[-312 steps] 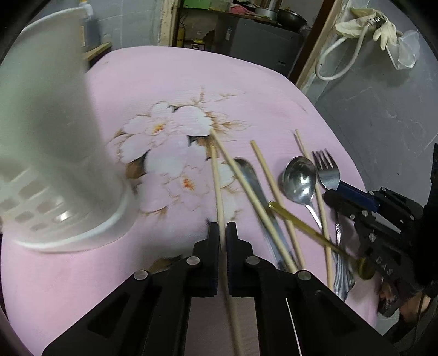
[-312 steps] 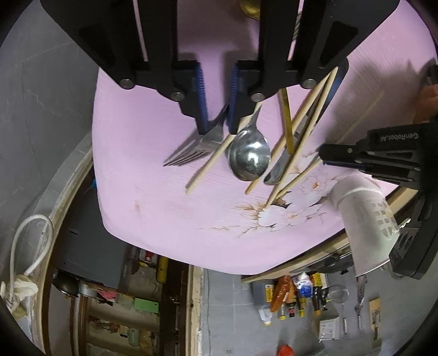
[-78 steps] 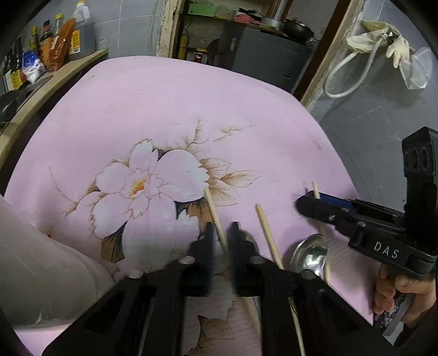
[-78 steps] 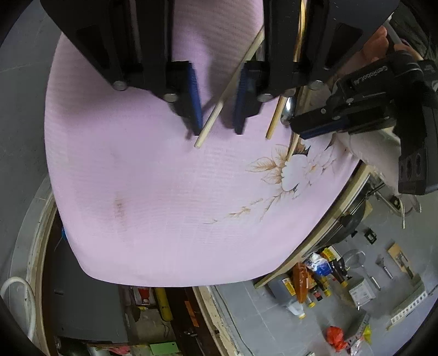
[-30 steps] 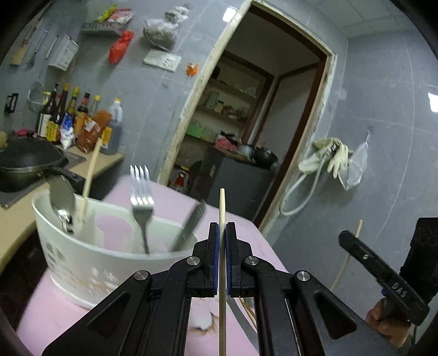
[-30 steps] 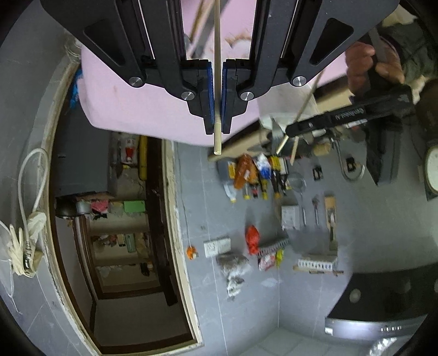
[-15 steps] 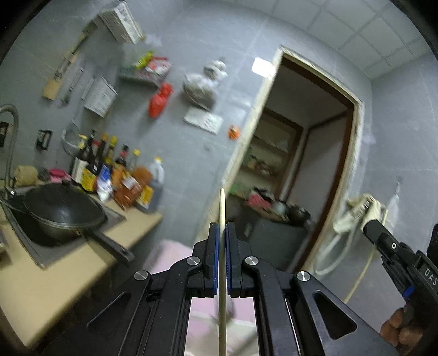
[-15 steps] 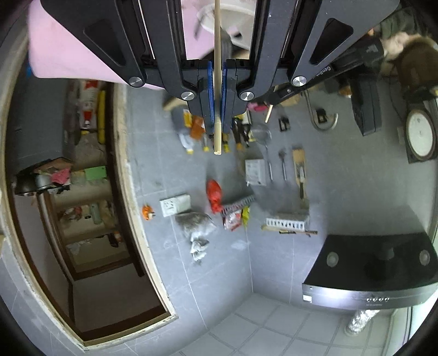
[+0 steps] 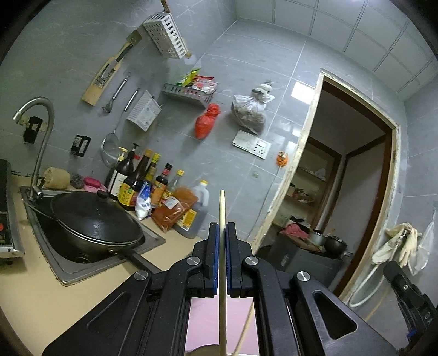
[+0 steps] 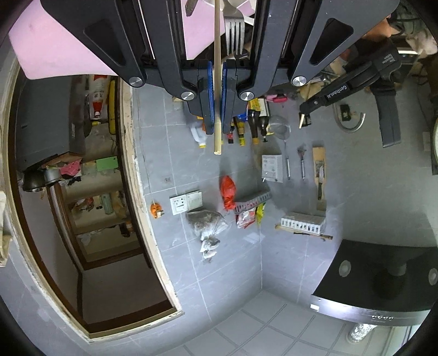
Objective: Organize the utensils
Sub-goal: 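Lift both chopsticks and carry them above the white caddy with both tools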
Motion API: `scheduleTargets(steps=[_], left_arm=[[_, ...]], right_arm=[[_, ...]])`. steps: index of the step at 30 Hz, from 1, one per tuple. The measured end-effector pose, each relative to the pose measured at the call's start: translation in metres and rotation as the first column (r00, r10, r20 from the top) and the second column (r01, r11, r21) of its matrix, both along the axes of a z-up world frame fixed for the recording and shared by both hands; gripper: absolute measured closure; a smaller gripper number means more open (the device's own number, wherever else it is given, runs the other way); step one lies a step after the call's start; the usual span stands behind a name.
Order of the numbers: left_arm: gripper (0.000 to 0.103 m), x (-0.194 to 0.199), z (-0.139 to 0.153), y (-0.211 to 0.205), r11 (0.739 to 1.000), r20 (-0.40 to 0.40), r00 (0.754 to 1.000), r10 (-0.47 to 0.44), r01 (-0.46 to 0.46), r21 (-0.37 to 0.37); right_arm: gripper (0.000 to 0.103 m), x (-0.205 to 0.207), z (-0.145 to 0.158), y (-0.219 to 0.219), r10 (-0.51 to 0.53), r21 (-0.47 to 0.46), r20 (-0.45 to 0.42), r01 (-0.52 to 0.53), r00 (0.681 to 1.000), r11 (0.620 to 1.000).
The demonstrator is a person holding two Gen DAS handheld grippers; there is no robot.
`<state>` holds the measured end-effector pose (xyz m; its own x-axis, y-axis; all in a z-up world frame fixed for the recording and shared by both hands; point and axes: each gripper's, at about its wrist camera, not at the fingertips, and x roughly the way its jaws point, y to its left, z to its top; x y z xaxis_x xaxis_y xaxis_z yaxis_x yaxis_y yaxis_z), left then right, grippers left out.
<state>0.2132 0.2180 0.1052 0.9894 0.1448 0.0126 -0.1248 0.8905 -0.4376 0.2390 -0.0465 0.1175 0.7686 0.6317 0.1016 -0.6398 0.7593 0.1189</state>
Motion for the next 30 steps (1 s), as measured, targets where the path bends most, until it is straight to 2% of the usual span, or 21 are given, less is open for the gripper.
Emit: scheduleTargets(steps=[5, 9, 17, 23, 30], left_arm=[[0.101, 0.004, -0.005, -0.002, 1.000, 0.013, 1.000, 0.005, -0.005, -0.001], [0.101, 0.003, 0.001, -0.004, 1.000, 0.023, 1.000, 0.005, -0.005, 0.023], [0.101, 0.004, 0.012, -0.001, 1.000, 0.056, 0.998, -0.008, 0.006, 0.025], [0.101, 0.013, 0.006, 0.001, 0.999, 0.040, 0.998, -0.041, 0.042, -0.013], [0.101, 0.009, 0.006, 0.000, 0.999, 0.042, 0.998, -0.043, 0.043, 0.004]], right_arm=[[0.101, 0.004, -0.012, 0.003, 0.003, -0.019, -0.010, -0.003, 1.000, 1.000], [0.101, 0.005, -0.015, 0.004, 0.010, -0.024, -0.022, -0.011, 1.000, 1.000], [0.101, 0.006, -0.017, 0.005, 0.017, -0.027, -0.032, -0.017, 0.999, 0.999], [0.101, 0.007, -0.019, 0.004, 0.019, -0.018, -0.044, -0.019, 0.999, 1.000], [0.101, 0.010, -0.022, 0.005, 0.024, -0.005, -0.066, -0.025, 0.998, 1.000]])
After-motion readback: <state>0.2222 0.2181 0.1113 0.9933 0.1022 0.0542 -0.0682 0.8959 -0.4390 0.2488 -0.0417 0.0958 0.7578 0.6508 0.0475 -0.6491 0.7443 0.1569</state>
